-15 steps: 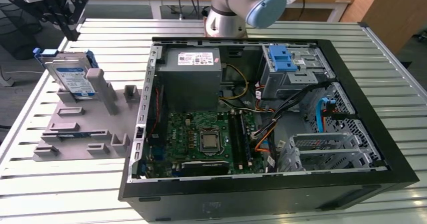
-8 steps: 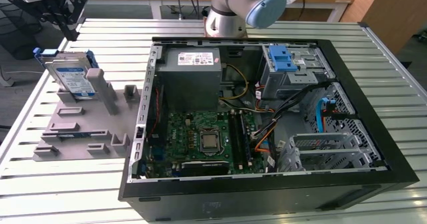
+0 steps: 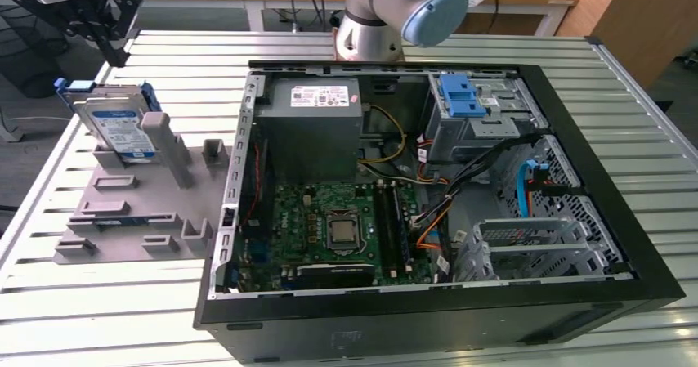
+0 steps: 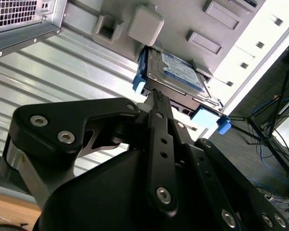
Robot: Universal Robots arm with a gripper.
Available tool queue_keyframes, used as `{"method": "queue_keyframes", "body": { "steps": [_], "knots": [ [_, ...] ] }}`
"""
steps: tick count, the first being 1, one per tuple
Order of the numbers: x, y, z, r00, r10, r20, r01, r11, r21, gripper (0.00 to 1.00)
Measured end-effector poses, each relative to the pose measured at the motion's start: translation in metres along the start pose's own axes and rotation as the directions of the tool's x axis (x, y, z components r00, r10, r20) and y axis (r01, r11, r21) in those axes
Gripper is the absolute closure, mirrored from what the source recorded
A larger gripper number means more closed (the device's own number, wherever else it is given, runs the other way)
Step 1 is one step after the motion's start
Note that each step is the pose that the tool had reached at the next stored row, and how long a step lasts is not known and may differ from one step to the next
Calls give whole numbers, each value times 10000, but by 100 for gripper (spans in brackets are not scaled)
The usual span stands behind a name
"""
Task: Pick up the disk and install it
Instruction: 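Reach for the disk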
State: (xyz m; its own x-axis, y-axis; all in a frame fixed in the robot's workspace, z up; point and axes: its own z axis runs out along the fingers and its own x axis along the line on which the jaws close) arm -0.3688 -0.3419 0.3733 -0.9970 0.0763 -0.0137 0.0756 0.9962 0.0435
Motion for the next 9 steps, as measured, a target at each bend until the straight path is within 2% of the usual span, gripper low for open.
{"method": "queue_keyframes", "body": {
  "steps": [4, 9],
  "knots": [
    [47, 19, 0, 10000, 0, 0, 0, 10000, 0, 89],
    [182, 59, 1, 10000, 0, -1, 0, 10000, 0, 89]
  ]
}}
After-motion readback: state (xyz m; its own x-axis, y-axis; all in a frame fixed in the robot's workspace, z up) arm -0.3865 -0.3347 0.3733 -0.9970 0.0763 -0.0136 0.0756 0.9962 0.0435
